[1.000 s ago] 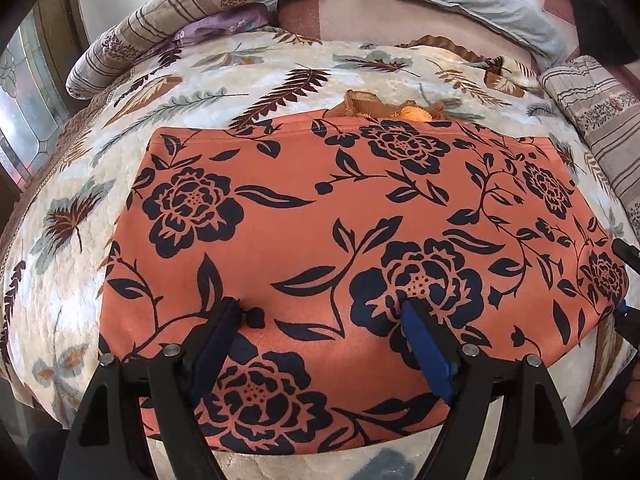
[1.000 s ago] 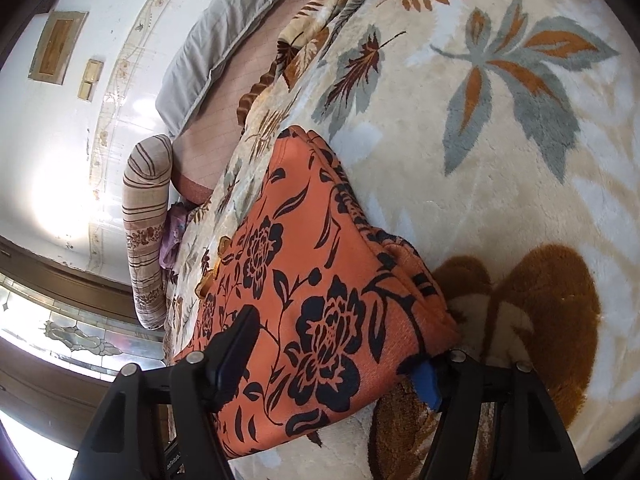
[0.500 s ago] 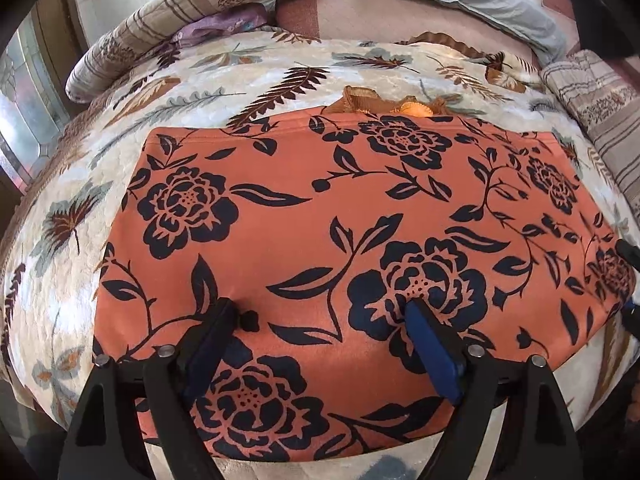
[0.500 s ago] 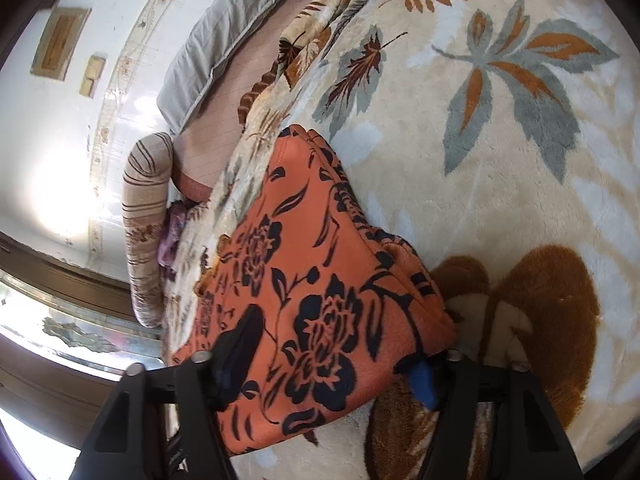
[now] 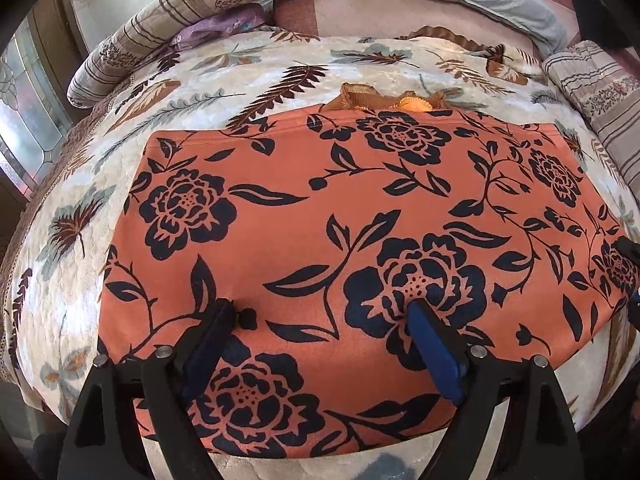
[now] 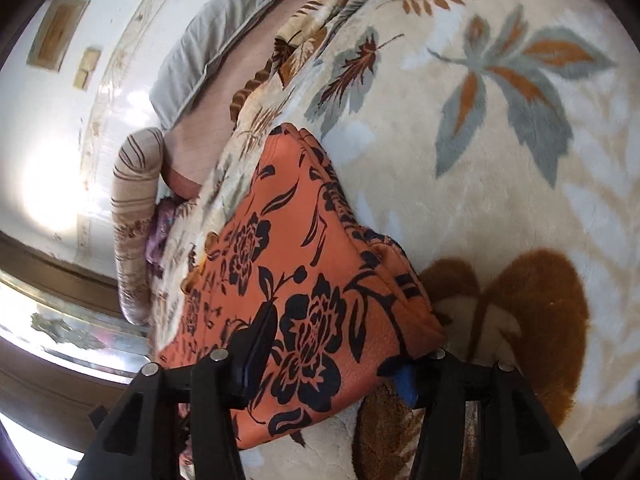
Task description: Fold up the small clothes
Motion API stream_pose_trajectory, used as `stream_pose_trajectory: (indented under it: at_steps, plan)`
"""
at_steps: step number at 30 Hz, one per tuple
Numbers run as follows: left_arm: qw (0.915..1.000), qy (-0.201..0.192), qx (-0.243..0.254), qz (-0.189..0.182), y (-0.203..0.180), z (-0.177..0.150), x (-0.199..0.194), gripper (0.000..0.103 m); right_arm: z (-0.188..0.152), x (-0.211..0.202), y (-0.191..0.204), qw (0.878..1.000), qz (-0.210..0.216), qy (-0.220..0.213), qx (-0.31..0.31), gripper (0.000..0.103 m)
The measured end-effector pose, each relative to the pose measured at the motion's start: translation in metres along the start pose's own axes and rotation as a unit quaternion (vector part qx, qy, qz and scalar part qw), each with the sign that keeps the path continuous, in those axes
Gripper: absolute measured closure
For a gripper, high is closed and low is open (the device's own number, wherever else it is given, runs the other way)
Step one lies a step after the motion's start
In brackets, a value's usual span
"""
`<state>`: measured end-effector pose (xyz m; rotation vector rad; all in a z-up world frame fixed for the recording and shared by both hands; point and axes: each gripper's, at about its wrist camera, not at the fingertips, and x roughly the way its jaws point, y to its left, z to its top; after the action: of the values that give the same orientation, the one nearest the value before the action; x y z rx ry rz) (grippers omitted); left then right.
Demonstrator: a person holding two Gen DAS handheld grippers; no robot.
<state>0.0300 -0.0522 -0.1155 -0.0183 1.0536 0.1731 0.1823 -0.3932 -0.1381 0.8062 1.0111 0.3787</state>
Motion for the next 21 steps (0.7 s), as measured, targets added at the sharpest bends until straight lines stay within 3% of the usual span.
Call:
stream_pose_trajectory:
  at_steps: [10,14,17,19,20,21]
  plan:
    - [1.0,-0.003,0.0,-0.002,0.0005,-0.001,0.0012,0.014,0.0004,0.0006,0.0067,1.0,-0.01,0.003,-0.019,0.047]
    - [1.0,-0.001,0.001,-0.002,0.0,-0.0003,0.0,0.014,-0.0008,-0.0004,0.0076,0.999,-0.027,0.002,-0.028,0.061]
    - [1.0,0.0,0.003,-0.001,-0.0003,0.0003,-0.0019,0.014,0.0011,-0.0058,0.0083,0.999,-0.024,-0.009,-0.027,0.061]
    - [1.0,0.0,0.002,-0.002,0.0001,0.0003,-0.0012,0.014,0.0025,-0.0082,0.009,0.999,-0.02,-0.017,-0.028,0.055]
    - [1.0,0.0,0.002,-0.001,-0.0001,0.0002,-0.0006,0.014,0.0032,-0.005,0.007,1.0,-0.017,-0.009,-0.021,0.045]
    - [1.0,-0.001,0.003,0.0,-0.0007,-0.0002,0.0,0.014,0.003,-0.0032,0.0055,1.0,-0.015,-0.007,-0.016,0.044]
